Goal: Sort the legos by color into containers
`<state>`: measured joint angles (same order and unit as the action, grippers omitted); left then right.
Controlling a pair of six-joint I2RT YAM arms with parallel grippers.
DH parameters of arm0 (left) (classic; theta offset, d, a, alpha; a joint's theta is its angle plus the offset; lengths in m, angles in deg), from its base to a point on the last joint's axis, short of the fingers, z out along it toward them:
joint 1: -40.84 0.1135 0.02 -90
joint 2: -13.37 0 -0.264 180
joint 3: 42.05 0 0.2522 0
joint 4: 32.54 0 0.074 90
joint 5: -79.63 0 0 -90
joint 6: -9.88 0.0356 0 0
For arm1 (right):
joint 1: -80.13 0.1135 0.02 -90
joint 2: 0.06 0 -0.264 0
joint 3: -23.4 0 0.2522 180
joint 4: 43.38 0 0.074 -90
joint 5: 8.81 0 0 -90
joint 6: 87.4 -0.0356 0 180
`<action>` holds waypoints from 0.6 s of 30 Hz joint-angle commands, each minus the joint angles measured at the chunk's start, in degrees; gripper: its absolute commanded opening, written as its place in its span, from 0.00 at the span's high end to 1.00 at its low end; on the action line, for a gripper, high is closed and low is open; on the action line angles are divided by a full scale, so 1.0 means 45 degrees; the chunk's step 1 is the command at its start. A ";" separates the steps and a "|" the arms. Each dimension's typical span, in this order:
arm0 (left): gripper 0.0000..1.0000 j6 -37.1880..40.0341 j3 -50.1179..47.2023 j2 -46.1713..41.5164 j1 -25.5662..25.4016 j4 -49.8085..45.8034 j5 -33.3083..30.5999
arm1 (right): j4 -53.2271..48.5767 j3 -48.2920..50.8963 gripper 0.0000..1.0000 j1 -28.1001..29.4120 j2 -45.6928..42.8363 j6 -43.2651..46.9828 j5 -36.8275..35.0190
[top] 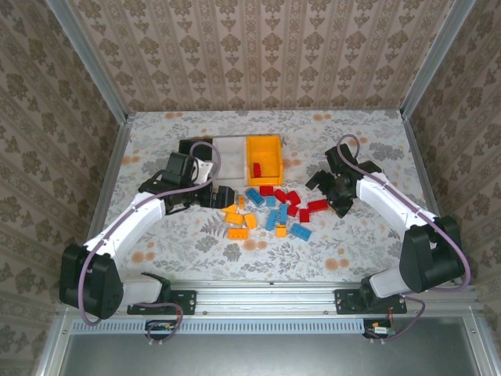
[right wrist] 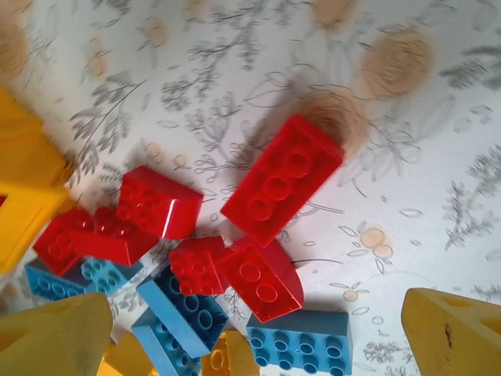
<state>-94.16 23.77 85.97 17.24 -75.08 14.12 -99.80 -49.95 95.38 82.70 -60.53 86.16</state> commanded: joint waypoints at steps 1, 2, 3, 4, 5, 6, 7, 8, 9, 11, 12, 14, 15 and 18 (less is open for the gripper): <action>0.00 0.0469 0.0191 -0.0155 -0.0011 -0.0267 -0.0262 | -0.0956 0.0048 0.04 -0.0084 0.0296 -0.2316 -0.0629; 0.00 0.0484 0.0189 -0.0194 -0.0011 -0.0262 -0.0267 | -0.0996 -0.0047 0.05 -0.0094 0.0487 -0.2487 -0.0624; 0.00 0.0525 0.0177 -0.0248 -0.0005 -0.0285 -0.0286 | -0.1173 -0.0161 0.05 -0.0104 0.0720 -0.2743 -0.0641; 0.00 0.0540 0.0187 -0.0273 -0.0011 -0.0302 -0.0303 | -0.1091 -0.0208 0.05 -0.0105 0.0885 -0.2840 -0.0536; 0.00 0.0561 0.0166 -0.0310 -0.0011 -0.0305 -0.0325 | -0.0834 -0.0234 0.05 -0.0097 0.1097 -0.2896 -0.0327; 0.00 0.0581 0.0134 -0.0344 0.0008 -0.0305 -0.0371 | -0.0742 -0.0263 0.06 -0.0096 0.1302 -0.3030 -0.0154; 0.00 0.0601 0.0093 -0.0380 0.0025 -0.0286 -0.0401 | -0.0667 -0.0290 0.06 -0.0093 0.1480 -0.3158 -0.0048; 0.00 0.0621 0.0056 -0.0400 0.0043 -0.0271 -0.0459 | -0.0466 -0.0291 0.06 -0.0106 0.1663 -0.3221 0.0070; 0.00 0.0621 0.0017 -0.0391 0.0083 -0.0276 -0.0500 | -0.0359 -0.0264 0.06 -0.0107 0.1833 -0.3297 0.0176; 0.00 0.0601 -0.0012 -0.0359 0.0149 -0.0265 -0.0521 | -0.0145 -0.0265 0.06 -0.0102 0.2132 -0.3362 0.0334; 0.00 0.0601 -0.0018 -0.0342 0.0150 -0.0280 -0.0501 | -0.0106 -0.0286 0.07 -0.0093 0.2273 -0.3358 0.0379; 0.00 0.0599 -0.0026 -0.0322 0.0177 -0.0208 -0.0426 | -0.0056 -0.0384 0.07 -0.0103 0.2543 -0.3333 0.0404; 0.00 0.0592 -0.0049 -0.0313 0.0166 -0.0188 -0.0394 | 0.0014 -0.0426 0.07 -0.0096 0.2679 -0.3315 0.0433; 0.00 0.0572 -0.0075 -0.0298 0.0200 -0.0110 -0.0308 | 0.0116 -0.0574 0.07 -0.0106 0.3103 -0.3265 0.0537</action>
<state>-92.89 23.77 85.47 17.72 -75.10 12.33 -99.65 -50.72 95.27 95.01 -74.15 87.12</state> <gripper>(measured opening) 0.997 0.935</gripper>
